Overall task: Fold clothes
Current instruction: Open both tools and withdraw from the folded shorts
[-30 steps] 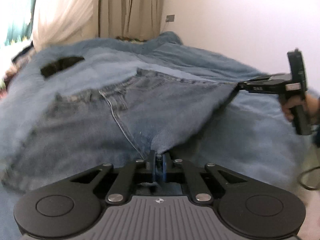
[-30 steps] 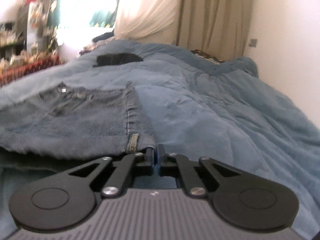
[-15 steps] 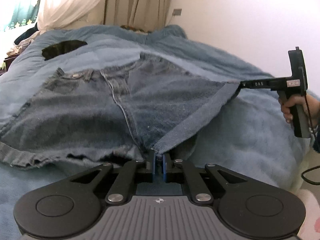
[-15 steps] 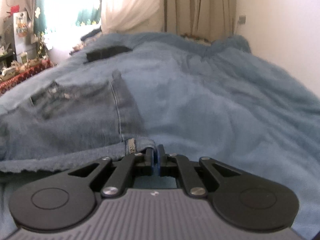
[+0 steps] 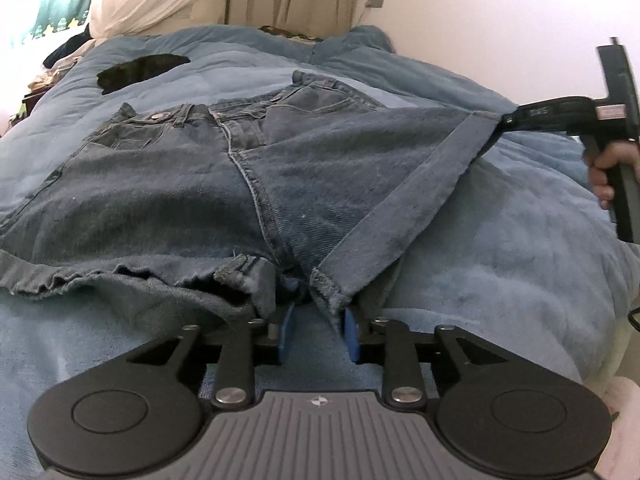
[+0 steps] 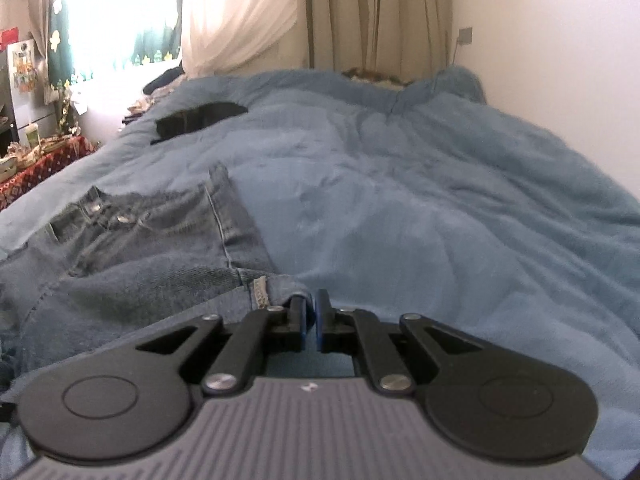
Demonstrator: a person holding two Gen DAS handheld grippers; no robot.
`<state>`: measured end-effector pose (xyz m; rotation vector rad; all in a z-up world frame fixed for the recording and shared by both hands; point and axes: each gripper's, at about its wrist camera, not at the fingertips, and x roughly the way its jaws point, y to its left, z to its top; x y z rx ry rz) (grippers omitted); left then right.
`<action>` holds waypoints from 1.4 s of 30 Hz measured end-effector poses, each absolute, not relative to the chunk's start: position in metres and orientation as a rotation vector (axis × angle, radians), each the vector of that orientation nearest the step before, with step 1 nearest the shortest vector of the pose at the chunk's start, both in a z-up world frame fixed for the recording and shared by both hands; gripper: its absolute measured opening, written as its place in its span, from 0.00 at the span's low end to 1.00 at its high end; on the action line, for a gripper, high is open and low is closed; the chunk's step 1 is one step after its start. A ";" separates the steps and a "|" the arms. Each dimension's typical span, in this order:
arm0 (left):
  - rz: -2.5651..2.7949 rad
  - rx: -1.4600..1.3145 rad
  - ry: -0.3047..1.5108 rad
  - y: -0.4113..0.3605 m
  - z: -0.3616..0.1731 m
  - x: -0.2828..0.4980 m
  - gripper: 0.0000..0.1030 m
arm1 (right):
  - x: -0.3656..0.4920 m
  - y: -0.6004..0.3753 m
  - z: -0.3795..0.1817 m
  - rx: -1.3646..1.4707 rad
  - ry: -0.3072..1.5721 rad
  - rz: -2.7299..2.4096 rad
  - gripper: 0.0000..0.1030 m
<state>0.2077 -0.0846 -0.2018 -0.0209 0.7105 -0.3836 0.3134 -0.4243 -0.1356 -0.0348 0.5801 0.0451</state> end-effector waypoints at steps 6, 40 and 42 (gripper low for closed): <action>-0.397 0.063 0.672 -0.103 -0.202 0.200 0.11 | 0.312 -0.423 -0.120 -0.029 0.559 0.043 0.04; -0.497 0.116 0.732 -0.074 -0.194 0.198 0.27 | 0.285 -0.450 -0.168 -0.034 0.721 0.075 0.27; -0.508 0.091 0.736 -0.067 -0.190 0.196 0.41 | 0.270 -0.443 -0.159 -0.075 0.720 0.075 0.26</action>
